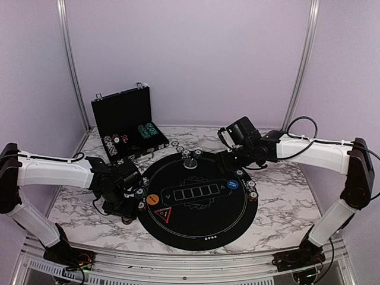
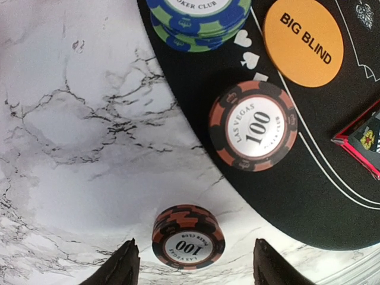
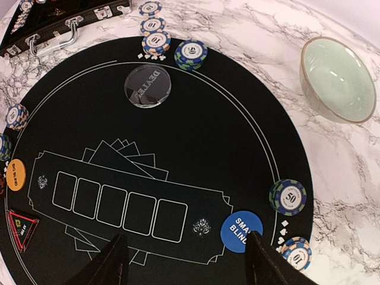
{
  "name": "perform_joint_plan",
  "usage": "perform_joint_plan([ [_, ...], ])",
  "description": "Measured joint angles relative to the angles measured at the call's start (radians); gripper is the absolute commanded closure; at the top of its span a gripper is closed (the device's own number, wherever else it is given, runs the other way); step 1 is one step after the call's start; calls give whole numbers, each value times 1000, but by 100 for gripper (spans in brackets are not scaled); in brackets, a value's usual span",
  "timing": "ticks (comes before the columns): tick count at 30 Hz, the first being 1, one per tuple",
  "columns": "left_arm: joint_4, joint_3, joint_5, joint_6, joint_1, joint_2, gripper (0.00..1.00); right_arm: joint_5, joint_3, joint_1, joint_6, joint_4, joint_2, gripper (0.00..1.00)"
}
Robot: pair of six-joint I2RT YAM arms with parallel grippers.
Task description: Distribute texas hold em gaming equipment
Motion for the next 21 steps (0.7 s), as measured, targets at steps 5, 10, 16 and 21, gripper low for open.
perform_joint_plan([
  [5,2,-11,0,-3,-2,0,33,0,0,0,0,0,0,36],
  [10,9,-21,-1,-3,-2,9,33,0,0,0,0,0,0,35],
  [16,32,-50,-1,-3,-3,27,36,0,0,0,1,0,0,35],
  [21,47,-62,-3,-3,-3,33,43,0,0,0,1,0,0,36],
])
